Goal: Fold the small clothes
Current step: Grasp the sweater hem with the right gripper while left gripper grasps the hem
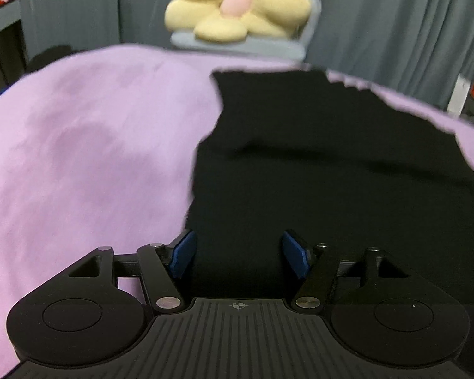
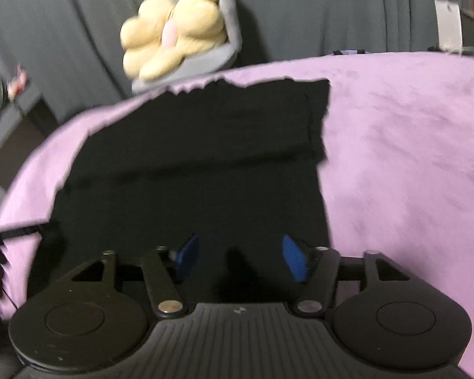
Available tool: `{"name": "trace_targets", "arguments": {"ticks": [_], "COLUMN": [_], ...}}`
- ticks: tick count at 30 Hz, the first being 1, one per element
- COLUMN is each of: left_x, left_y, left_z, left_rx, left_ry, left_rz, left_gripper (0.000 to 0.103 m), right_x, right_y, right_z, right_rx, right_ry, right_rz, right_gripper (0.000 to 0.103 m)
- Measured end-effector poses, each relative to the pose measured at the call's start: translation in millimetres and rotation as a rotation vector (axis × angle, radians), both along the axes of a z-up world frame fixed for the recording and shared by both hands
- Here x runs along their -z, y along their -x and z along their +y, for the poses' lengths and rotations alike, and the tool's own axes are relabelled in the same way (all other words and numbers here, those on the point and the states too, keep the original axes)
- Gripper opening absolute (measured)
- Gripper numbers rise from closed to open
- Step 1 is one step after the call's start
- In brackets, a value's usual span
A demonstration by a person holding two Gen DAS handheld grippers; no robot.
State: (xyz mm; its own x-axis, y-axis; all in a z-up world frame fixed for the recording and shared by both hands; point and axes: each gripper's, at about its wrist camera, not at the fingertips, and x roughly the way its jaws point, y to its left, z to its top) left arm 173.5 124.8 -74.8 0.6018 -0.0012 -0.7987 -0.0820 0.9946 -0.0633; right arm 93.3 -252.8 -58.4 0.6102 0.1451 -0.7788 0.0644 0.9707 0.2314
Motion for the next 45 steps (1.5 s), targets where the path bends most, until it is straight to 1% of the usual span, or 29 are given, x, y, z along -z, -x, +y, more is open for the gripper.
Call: {"name": "trace_targets", "arguments": {"ticks": [2, 4, 5, 7, 8, 10, 12, 14, 15, 17, 18, 20, 21, 22, 23, 24, 25, 26, 27, 28, 29, 31, 33, 35, 37, 39, 41, 44, 45], "left_x": [-3, -6, -9, -16, -20, -28, -31, -27, -21, -10, -5, 1, 3, 2, 2, 1, 1, 1, 1, 1, 0, -6, -18, -35, -53, -68, -78, -77, -75], "left_y": [19, 35, 42, 54, 59, 64, 64, 63, 64, 68, 70, 74, 75, 76, 77, 79, 82, 85, 86, 87, 87, 88, 87, 80, 67, 51, 32, 2, -4], "left_z": [6, 14, 19, 27, 29, 30, 29, 28, 27, 22, 23, 29, 29, 26, 22, 19, 16, 14, 12, 12, 14, 21, 28, 36, 47, 55, 61, 66, 66], "left_rx": [0.0, -0.03, -0.053, -0.093, -0.1, -0.1, -0.083, -0.066, -0.062, -0.067, -0.078, -0.102, -0.1, -0.083, -0.058, -0.036, -0.01, 0.025, 0.053, 0.069, 0.079, 0.086, 0.081, 0.061, 0.029, -0.027, -0.092, -0.185, -0.22], "left_ry": [-0.022, 0.015, 0.047, 0.09, 0.092, 0.084, 0.112, 0.131, 0.117, 0.054, 0.051, 0.137, 0.143, 0.119, 0.098, 0.089, 0.087, 0.092, 0.1, 0.105, 0.117, 0.195, 0.282, 0.345, 0.415, 0.452, 0.449, 0.456, 0.44], "left_rz": [0.052, 0.096, 0.106, 0.109, 0.105, 0.107, 0.131, 0.149, 0.172, 0.236, 0.263, 0.269, 0.275, 0.284, 0.295, 0.307, 0.318, 0.325, 0.323, 0.316, 0.305, 0.267, 0.202, 0.135, 0.063, -0.003, -0.067, -0.104, -0.115], "left_gripper": [0.068, 0.068, 0.068, 0.068, 0.068, 0.068, 0.069, 0.069, 0.068, 0.062, 0.059, 0.059, 0.056, 0.053, 0.045, 0.042, 0.033, 0.018, 0.013, 0.01, 0.009, 0.008, 0.008, 0.008, 0.008, 0.007, 0.008, 0.008, 0.008], "right_x": [1, 5, 8, 10, 10, 17, 27, 32, 32, 29, 29, 28, 28, 27, 26, 26, 28, 30, 31, 31, 31, 27, 18, 8, -1, -10, -12, -9, -8], "right_y": [18, 30, 35, 44, 46, 48, 45, 43, 43, 42, 42, 39, 38, 38, 38, 38, 39, 40, 39, 36, 33, 29, 24, 15, 2, -13, -29, -52, -59], "right_z": [-5, -11, -13, -18, -19, -20, -14, -5, -1, 6, 8, 8, 9, 8, 9, 9, 9, 10, 10, 9, 6, -5, -18, -30, -38, -41, -45, -55, -56], "right_rx": [0.009, 0.028, 0.041, 0.062, 0.07, 0.058, 0.028, 0.007, -0.003, -0.046, -0.059, -0.075, -0.076, -0.076, -0.082, -0.09, -0.094, -0.101, -0.103, -0.097, -0.085, -0.057, -0.007, 0.044, 0.089, 0.118, 0.166, 0.265, 0.302], "right_ry": [0.007, 0.013, 0.02, 0.026, 0.019, -0.04, -0.058, 0.003, 0.02, 0.043, 0.056, 0.071, 0.075, 0.075, 0.069, 0.052, 0.042, 0.042, 0.037, 0.022, -0.018, -0.144, -0.288, -0.399, -0.471, -0.49, -0.512, -0.537, -0.514], "right_rz": [0.064, 0.153, 0.194, 0.236, 0.251, 0.296, 0.341, 0.347, 0.347, 0.347, 0.35, 0.353, 0.355, 0.356, 0.356, 0.36, 0.366, 0.367, 0.368, 0.369, 0.37, 0.346, 0.287, 0.22, 0.157, 0.079, 0.026, -0.05, -0.075], "right_gripper": [0.068, 0.068, 0.068, 0.068, 0.068, 0.067, 0.065, 0.058, 0.057, 0.041, 0.039, 0.03, 0.028, 0.021, 0.012, 0.007, 0.005, 0.005, 0.004, 0.004, 0.004, 0.004, 0.004, 0.003, 0.003, 0.003, 0.003, 0.004, 0.004]}}
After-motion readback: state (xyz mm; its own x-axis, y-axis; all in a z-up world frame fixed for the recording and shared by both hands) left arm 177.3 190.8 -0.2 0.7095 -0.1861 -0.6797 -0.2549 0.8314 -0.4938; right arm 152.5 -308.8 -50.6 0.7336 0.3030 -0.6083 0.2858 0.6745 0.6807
